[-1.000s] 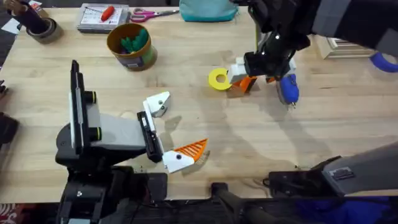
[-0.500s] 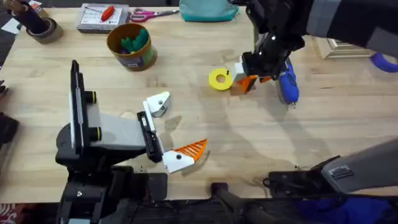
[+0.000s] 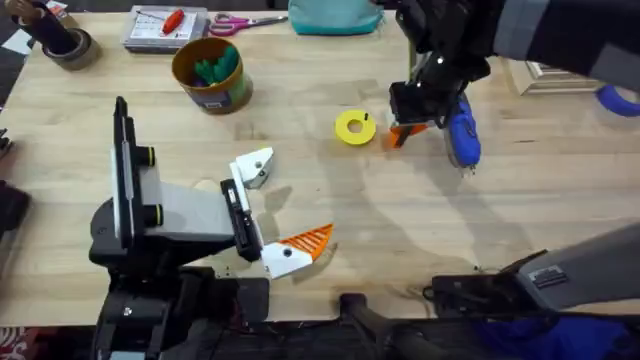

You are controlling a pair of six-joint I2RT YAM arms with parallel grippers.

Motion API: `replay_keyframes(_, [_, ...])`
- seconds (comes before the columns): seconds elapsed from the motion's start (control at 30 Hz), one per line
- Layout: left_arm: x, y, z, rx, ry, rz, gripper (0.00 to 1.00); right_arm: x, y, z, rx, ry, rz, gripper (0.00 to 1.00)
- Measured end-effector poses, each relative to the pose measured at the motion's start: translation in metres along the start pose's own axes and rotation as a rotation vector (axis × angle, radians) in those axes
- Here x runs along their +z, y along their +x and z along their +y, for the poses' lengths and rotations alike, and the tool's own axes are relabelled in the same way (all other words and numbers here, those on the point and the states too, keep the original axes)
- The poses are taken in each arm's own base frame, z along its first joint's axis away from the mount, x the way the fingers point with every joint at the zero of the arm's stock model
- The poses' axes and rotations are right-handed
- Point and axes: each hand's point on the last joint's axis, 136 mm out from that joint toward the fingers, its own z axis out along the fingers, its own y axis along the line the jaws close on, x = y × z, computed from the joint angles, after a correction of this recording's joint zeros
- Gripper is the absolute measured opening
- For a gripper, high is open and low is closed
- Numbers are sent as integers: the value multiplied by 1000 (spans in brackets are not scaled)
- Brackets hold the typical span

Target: Pick up the gripper from the table and insert it into the empty holder that is missing its gripper. Then pick up a screw, insert it into the mounting hole, and use the screwdriver to tighten it. Finally, clean up the table by picking up the vegetable and placing it into the bucket.

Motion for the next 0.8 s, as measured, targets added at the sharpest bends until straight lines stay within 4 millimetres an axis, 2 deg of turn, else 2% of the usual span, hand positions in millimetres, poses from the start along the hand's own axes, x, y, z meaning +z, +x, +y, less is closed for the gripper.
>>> replay_keyframes(0.27, [0, 0, 0, 0, 0, 0, 986, -1, 5, -2, -6, 6, 19, 10])
replay_keyframes(0.37, [0, 0, 0, 0, 0, 0, 986, -9, 9, -3, -10, 11, 35, 10])
replay_keyframes(0.5, [0, 0, 0, 0, 0, 0, 986, -41, -3, -1, -10, -9, -28, 10])
replay_keyframes(0.8, [0, 0, 0, 0, 0, 0, 985, -124, -37, 2, 14, -106, -342, 9])
